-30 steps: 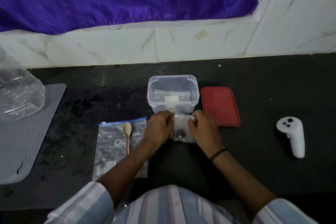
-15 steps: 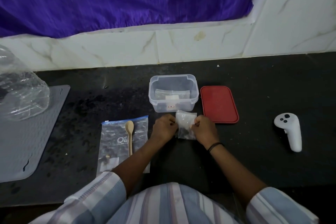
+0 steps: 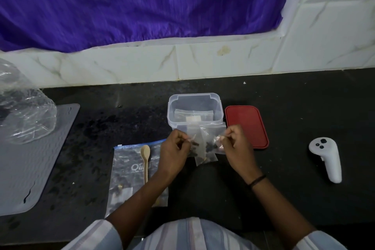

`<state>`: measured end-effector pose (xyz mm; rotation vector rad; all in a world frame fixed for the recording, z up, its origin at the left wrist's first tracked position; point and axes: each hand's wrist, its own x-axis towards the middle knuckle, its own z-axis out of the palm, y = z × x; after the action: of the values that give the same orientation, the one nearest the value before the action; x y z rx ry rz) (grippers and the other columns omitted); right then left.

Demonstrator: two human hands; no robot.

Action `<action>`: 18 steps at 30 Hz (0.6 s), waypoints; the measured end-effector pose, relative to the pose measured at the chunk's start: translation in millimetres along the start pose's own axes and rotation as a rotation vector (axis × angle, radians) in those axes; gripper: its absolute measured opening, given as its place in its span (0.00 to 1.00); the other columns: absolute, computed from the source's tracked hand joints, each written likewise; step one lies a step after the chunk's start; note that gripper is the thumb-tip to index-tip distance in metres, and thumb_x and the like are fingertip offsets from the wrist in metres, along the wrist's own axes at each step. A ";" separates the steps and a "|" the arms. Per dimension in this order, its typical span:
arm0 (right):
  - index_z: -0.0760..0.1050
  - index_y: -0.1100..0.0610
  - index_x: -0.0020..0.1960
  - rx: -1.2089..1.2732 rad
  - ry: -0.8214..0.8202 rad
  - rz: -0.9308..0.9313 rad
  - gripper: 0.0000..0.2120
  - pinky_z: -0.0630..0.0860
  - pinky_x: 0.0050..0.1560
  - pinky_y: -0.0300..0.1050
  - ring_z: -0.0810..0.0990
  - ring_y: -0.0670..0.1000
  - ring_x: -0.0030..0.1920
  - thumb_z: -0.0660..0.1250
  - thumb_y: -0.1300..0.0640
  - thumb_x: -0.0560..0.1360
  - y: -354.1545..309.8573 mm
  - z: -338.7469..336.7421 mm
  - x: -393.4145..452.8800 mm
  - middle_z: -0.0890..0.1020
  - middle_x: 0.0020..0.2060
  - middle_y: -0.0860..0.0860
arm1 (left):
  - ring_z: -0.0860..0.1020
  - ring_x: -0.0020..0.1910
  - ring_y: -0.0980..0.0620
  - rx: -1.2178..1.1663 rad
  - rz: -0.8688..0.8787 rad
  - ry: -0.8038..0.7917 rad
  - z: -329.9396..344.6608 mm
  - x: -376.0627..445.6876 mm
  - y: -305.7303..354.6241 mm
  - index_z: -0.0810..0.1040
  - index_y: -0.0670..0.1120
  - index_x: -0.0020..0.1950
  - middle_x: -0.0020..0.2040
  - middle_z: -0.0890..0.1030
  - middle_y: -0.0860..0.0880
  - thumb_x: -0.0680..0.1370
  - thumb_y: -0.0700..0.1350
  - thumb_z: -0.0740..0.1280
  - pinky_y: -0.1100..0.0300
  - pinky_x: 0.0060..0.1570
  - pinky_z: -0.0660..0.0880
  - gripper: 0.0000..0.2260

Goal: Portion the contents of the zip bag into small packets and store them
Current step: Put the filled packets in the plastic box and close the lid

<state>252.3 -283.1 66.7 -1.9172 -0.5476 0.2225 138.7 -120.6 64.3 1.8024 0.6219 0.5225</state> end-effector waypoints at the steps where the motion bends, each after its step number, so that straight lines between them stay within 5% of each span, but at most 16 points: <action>1: 0.67 0.45 0.46 0.007 0.000 -0.034 0.07 0.79 0.42 0.61 0.81 0.58 0.41 0.63 0.55 0.75 -4.8 -3.1 2.3 0.80 0.40 0.55 | 0.84 0.44 0.53 -0.013 0.023 0.011 -2.7 -1.6 3.8 0.76 0.46 0.47 0.43 0.85 0.49 0.78 0.36 0.68 0.57 0.44 0.82 0.05; 6: 0.65 0.43 0.48 0.033 0.063 -0.154 0.15 0.79 0.41 0.53 0.81 0.53 0.42 0.62 0.63 0.79 -34.0 -15.8 21.6 0.80 0.43 0.52 | 0.84 0.44 0.52 -0.080 0.142 0.121 -13.8 6.2 27.5 0.74 0.47 0.51 0.43 0.84 0.48 0.78 0.35 0.67 0.55 0.44 0.82 0.07; 13: 0.75 0.59 0.52 -0.197 0.092 -0.170 0.08 0.72 0.37 0.30 0.79 0.49 0.44 0.60 0.67 0.79 -57.5 -3.3 84.3 0.80 0.45 0.52 | 0.82 0.42 0.63 0.027 0.168 0.192 -18.6 73.2 52.8 0.74 0.44 0.55 0.46 0.81 0.49 0.80 0.34 0.65 0.68 0.39 0.78 0.08; 15: 0.76 0.61 0.53 -0.294 0.060 -0.116 0.09 0.77 0.41 0.38 0.79 0.52 0.46 0.59 0.68 0.78 -57.6 5.2 101.1 0.80 0.48 0.55 | 0.82 0.40 0.65 0.110 0.092 0.141 -16.4 95.0 52.8 0.77 0.42 0.53 0.48 0.81 0.48 0.80 0.32 0.64 0.70 0.37 0.78 0.07; 18: 0.76 0.65 0.53 -0.465 -0.077 -0.039 0.08 0.76 0.44 0.46 0.78 0.56 0.46 0.61 0.70 0.76 -58.2 17.7 118.9 0.79 0.48 0.57 | 0.84 0.43 0.53 0.252 -0.031 0.051 -10.6 120.5 47.5 0.77 0.44 0.51 0.52 0.82 0.42 0.80 0.34 0.65 0.62 0.36 0.82 0.06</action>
<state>333.8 -194.1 124.0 -2.3518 -0.7356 0.1531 231.7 -47.7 118.4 2.0167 0.7781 0.4877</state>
